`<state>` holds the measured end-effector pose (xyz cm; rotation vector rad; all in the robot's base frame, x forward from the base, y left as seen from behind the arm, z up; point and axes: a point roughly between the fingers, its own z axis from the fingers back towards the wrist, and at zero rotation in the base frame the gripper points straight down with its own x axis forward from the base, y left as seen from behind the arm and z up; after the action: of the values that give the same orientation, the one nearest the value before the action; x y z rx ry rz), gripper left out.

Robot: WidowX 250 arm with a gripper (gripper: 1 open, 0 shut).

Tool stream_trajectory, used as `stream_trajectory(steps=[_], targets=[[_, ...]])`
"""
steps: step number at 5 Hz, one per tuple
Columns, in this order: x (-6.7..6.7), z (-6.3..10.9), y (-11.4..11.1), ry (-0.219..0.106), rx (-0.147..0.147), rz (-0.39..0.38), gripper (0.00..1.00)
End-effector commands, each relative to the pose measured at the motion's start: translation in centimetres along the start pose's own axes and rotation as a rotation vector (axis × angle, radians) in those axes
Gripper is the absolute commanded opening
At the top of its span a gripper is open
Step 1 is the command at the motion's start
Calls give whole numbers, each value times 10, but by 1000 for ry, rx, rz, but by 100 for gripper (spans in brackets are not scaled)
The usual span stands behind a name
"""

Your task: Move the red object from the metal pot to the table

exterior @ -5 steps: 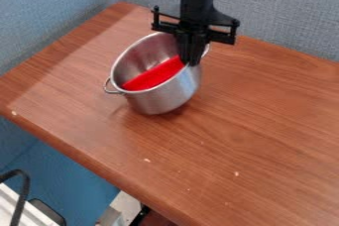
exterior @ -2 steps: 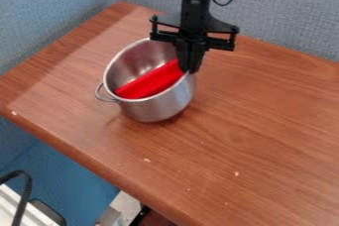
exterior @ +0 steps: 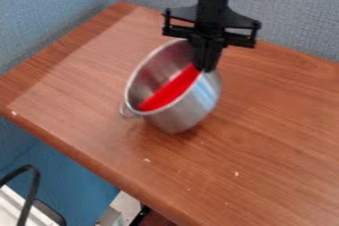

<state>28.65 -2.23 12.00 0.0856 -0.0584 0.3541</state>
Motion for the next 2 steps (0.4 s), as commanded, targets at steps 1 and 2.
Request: stream_trajectory(steps=[1,2], targets=[[-10,18,-26,-62,-15,-3,0],[-4,2,-33,-75,-24,-26,0]])
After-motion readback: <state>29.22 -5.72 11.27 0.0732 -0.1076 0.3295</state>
